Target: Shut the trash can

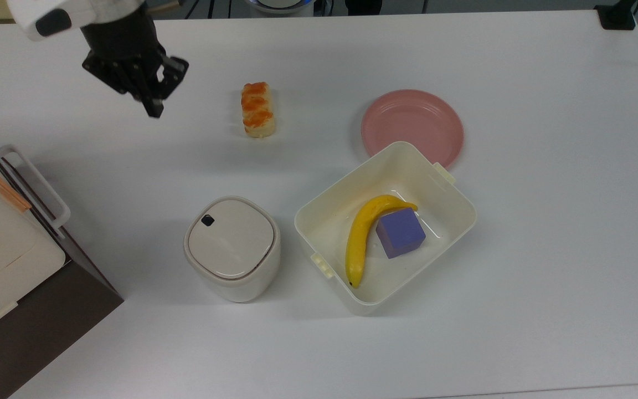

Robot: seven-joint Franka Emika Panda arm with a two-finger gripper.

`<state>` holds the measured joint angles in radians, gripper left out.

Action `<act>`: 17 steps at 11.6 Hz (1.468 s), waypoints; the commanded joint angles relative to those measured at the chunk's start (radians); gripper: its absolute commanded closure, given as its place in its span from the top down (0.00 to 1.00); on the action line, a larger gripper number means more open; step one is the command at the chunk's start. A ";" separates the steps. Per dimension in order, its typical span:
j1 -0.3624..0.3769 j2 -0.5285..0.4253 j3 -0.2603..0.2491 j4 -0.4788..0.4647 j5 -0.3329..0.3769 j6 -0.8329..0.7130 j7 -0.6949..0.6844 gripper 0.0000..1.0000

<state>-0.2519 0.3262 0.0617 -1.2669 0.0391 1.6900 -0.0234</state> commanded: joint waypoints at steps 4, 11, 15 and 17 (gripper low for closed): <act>0.002 -0.124 -0.006 -0.048 0.047 -0.113 -0.076 0.26; 0.028 -0.142 -0.011 -0.052 0.036 -0.112 -0.019 1.00; 0.031 -0.186 -0.016 -0.095 0.021 -0.124 -0.039 1.00; 0.058 -0.213 -0.028 -0.133 0.028 -0.118 -0.026 1.00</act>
<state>-0.2394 0.1894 0.0633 -1.3056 0.0666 1.5791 -0.0643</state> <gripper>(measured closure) 0.000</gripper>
